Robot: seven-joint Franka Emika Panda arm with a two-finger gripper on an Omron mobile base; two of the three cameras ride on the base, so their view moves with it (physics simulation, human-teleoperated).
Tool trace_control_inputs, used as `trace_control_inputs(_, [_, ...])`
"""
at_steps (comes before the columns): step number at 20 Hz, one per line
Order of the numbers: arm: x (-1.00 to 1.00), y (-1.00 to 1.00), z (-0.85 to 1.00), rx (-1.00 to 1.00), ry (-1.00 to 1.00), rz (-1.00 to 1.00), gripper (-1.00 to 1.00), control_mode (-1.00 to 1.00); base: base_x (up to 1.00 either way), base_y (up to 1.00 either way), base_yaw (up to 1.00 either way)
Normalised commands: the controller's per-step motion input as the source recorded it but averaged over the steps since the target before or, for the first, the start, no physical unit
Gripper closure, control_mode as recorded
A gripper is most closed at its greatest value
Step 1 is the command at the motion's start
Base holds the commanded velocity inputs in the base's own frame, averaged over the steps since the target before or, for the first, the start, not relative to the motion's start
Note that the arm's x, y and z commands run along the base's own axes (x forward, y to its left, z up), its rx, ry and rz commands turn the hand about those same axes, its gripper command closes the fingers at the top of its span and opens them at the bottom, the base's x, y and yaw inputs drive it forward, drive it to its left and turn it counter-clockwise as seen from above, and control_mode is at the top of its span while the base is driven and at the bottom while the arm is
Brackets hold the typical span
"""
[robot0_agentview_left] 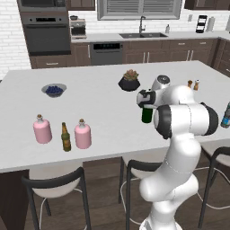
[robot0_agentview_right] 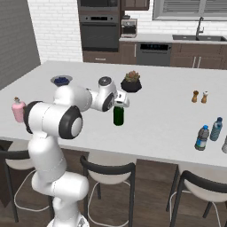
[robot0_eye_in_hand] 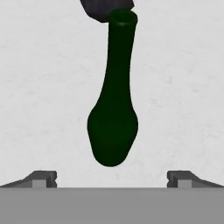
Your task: Move the plastic bottles in the middle to the plastics group, and the glass bottles in the middle to the glass group.
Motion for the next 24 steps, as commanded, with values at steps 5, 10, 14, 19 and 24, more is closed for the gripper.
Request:
trace_control_inputs(5, [0.17,0.00,-0.24,0.00,0.01,0.02,-1.00,-1.00,0.00,0.00,0.00])
trace_control_inputs(10, [0.20,0.00,-0.15,0.00,0.00,0.01,-1.00,-1.00,0.00,0.00,0.00])
trace_control_inputs(14, [0.21,-0.11,0.00,0.00,0.00,0.00,-1.00,-1.00,0.00,0.00,0.00])
trace_control_inputs(19, [0.11,-0.16,0.00,0.00,0.00,0.00,-1.00,-1.00,0.00,0.00,0.00])
trace_control_inputs(24, [0.04,-0.04,-0.02,0.00,0.00,0.00,-1.00,-1.00,0.00,0.00,0.00])
